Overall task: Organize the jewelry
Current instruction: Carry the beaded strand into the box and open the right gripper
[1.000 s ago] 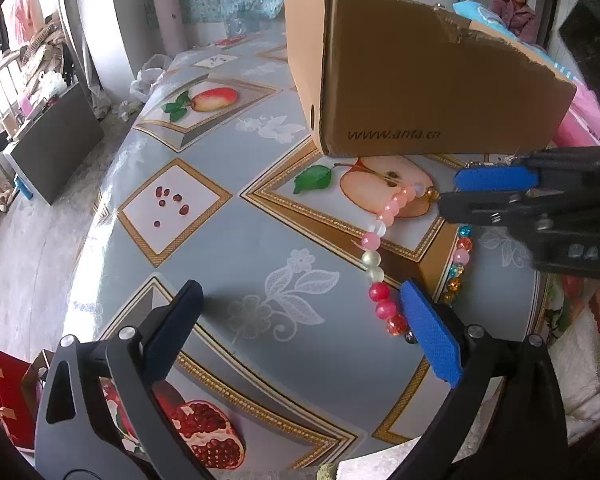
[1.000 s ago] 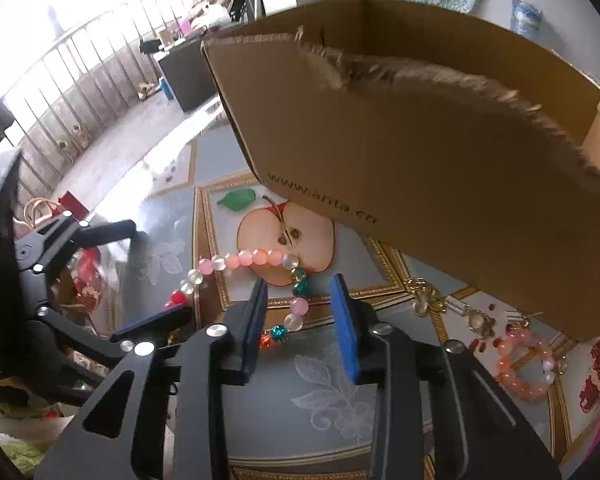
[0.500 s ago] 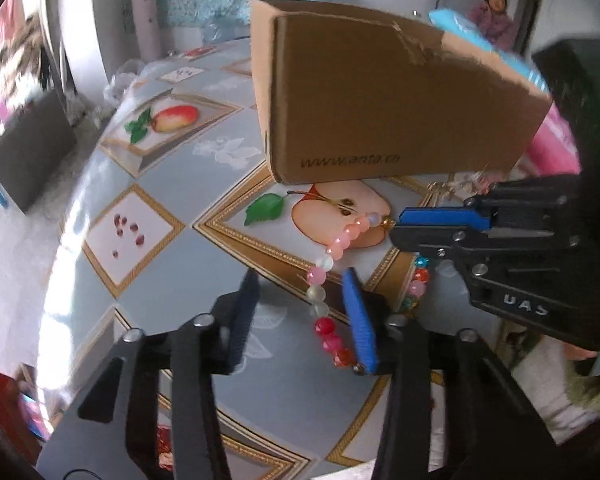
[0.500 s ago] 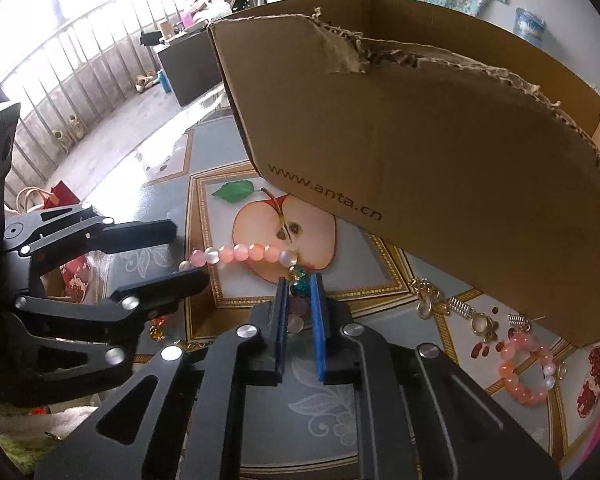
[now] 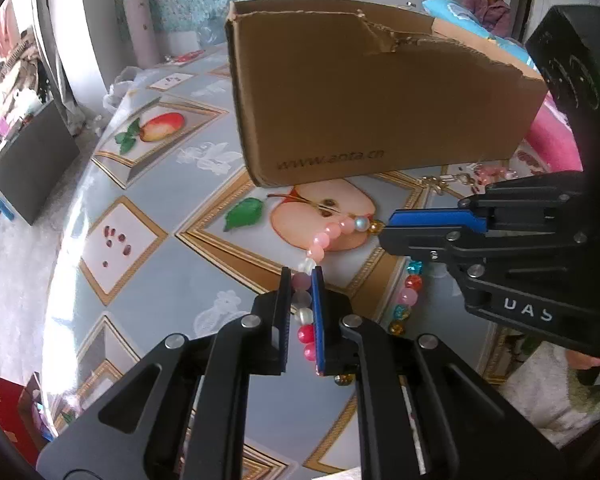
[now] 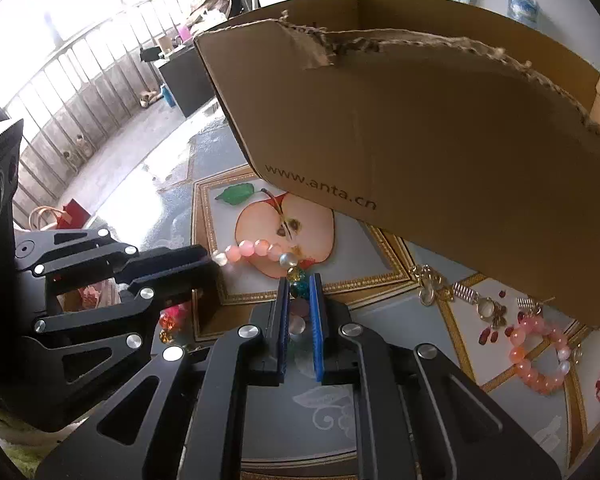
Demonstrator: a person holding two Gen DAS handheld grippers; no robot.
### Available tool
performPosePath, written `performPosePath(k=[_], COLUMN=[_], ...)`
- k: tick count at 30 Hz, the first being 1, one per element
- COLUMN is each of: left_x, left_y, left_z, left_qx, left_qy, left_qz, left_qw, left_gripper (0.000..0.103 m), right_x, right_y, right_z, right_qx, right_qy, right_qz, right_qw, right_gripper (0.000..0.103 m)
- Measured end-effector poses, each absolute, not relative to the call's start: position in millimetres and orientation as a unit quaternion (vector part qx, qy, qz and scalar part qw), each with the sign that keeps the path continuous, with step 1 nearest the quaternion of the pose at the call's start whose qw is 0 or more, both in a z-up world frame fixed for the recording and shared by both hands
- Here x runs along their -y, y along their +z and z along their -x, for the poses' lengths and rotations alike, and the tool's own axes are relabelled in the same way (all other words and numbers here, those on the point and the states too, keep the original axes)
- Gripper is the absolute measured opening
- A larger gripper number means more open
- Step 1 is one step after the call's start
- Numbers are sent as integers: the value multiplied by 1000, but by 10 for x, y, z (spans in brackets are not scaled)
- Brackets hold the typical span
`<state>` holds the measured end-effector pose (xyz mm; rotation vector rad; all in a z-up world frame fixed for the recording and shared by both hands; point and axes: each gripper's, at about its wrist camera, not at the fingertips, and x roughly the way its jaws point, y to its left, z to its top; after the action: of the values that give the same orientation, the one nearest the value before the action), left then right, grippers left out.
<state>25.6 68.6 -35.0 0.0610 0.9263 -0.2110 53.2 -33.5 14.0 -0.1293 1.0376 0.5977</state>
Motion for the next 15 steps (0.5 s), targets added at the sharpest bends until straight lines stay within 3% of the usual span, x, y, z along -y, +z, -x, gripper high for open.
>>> performPosePath(k=[15], left_x=[-563], left_y=[313], left_z=[-13], left_qx=[-379], left_qy=[-116], left_qz=[-8], left_qw=[918], left_gripper=[9], right_x=[552], right_y=[704], right_z=[-275], right_qx=[-410], right_qy=[297], right_qz=[45], right_qw=[861], right_gripper=[10])
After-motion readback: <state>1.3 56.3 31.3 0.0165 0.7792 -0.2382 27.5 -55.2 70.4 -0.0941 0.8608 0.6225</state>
